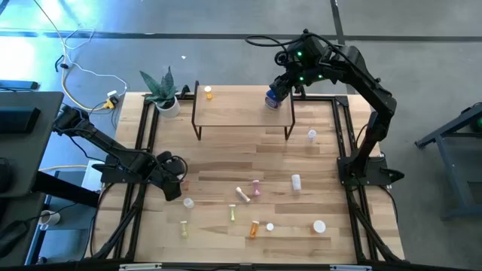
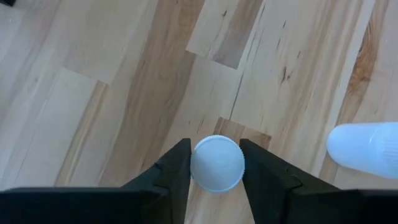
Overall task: Pick and place medicine bottles onto shelf by color
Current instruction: Put the left pink pill bottle on the shelf
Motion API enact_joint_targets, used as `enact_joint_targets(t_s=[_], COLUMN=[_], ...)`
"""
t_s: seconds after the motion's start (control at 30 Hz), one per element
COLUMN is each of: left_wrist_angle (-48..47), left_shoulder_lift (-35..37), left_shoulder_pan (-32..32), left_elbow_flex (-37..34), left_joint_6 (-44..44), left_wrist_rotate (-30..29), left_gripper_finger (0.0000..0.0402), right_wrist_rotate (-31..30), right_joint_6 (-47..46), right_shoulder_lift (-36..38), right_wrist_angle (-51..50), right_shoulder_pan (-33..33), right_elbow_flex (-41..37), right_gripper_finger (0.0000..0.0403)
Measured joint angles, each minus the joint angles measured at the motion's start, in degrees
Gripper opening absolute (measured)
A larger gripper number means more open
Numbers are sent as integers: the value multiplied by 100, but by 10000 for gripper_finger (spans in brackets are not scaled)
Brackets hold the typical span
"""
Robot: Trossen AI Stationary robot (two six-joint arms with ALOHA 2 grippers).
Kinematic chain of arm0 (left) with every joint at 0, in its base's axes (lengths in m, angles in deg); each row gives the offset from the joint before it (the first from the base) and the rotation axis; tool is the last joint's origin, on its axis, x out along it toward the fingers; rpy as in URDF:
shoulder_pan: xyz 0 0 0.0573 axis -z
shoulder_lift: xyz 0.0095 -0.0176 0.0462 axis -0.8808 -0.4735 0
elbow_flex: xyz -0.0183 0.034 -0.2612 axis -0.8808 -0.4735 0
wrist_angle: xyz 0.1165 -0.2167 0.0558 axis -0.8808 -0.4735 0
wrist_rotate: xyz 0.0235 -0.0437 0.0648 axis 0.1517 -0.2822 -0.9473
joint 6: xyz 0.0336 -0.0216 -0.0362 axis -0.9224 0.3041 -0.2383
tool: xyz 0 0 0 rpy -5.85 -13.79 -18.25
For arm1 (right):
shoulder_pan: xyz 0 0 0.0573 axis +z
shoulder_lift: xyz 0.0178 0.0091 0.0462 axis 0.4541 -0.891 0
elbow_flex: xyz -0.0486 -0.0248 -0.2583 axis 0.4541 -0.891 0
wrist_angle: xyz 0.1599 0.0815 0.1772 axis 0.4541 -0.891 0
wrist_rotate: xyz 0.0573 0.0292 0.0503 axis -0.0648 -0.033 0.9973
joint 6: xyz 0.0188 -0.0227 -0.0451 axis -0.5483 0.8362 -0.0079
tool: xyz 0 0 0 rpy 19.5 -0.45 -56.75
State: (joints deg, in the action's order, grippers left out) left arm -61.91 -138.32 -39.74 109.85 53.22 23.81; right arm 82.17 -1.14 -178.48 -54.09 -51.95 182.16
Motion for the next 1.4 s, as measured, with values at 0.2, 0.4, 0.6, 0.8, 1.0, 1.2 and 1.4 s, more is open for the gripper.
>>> enact_joint_targets(t_s=[0.2, 0.4, 0.6, 0.8, 1.0, 1.2, 1.4], left_wrist_angle=[8, -50, -520, -698, -715, -724, -736], left_shoulder_lift=[0, 0, 0, 0, 0, -195, -809], left_shoulder_pan=[0, -211, -820, -1683, -2797, -3949, -4905], left_elbow_flex=[99, 502, 1311, 2334, 3243, 4067, 4846], left_joint_6=[-44, -291, -772, -1686, -2661, -3718, -4181], left_wrist_rotate=[118, 168, 254, 254, 143, 142, 405], left_gripper_finger=[113, 120, 121, 121, 122, 122, 122], right_wrist_rotate=[1, 0, 0, 0, 0, 1, 2], right_joint_6=[0, 0, 0, 138, 198, 241, 260], right_shoulder_lift=[0, 0, 0, 0, 0, 0, 0], right_wrist_angle=[2, 2, 2, 4, 3, 3, 4], right_shoulder_pan=[-15, -14, -15, -15, -17, -17, -17], right_elbow_flex=[0, 0, 1, 0, 0, 0, 0], right_gripper_finger=[218, 218, 218, 218, 218, 218, 218])
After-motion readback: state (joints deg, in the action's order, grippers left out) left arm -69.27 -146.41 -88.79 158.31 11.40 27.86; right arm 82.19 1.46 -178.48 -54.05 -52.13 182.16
